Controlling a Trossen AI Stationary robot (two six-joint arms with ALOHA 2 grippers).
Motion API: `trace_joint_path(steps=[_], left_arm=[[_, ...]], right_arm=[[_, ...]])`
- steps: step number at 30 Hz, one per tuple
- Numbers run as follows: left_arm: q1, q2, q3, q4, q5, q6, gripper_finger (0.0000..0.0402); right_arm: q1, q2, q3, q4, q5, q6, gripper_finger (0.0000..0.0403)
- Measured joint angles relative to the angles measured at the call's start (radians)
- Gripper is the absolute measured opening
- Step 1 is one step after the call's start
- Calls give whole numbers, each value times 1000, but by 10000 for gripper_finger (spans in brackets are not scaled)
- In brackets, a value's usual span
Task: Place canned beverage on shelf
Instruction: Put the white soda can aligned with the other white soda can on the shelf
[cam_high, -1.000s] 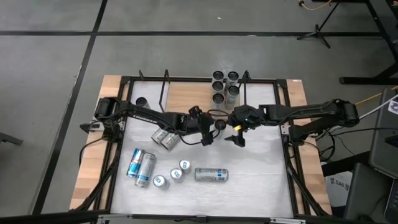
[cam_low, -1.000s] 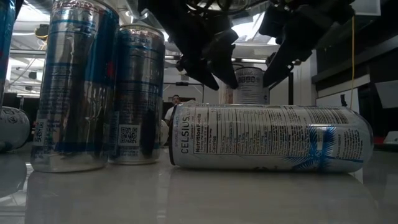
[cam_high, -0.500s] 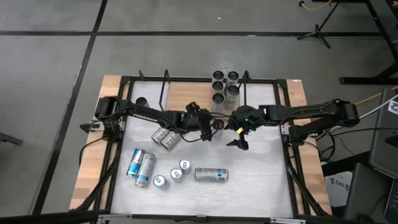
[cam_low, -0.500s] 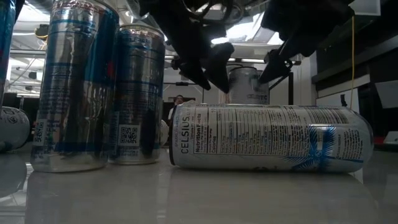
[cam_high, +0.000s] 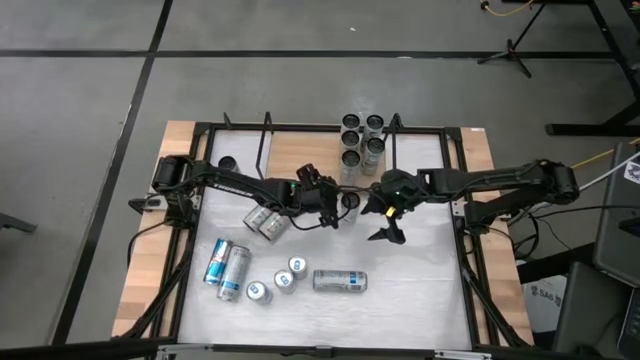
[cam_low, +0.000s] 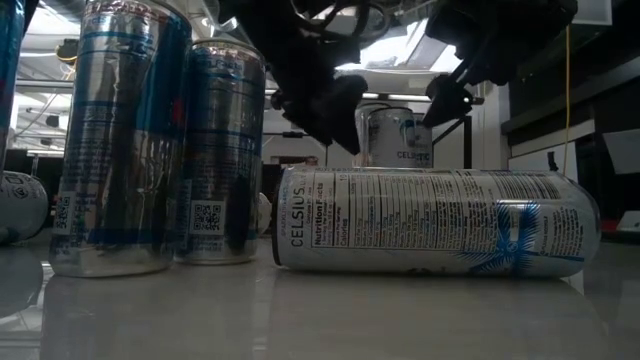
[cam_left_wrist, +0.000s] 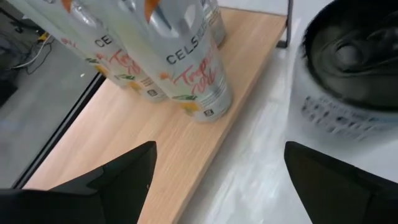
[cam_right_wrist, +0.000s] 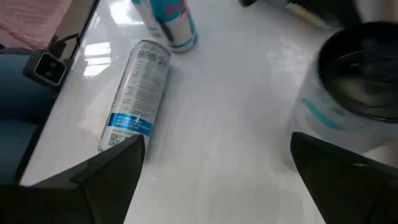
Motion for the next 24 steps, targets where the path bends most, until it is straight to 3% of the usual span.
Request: trace_joint_path(steps=[14,24], left_arm=[[-41,-1,0,-28,62,28,348],[-51,-2,0,42,53,27,348]], right_arm=[[-1,-74,1,-13,345,-1,392],[-1,-5,1,1,329,-4,392]])
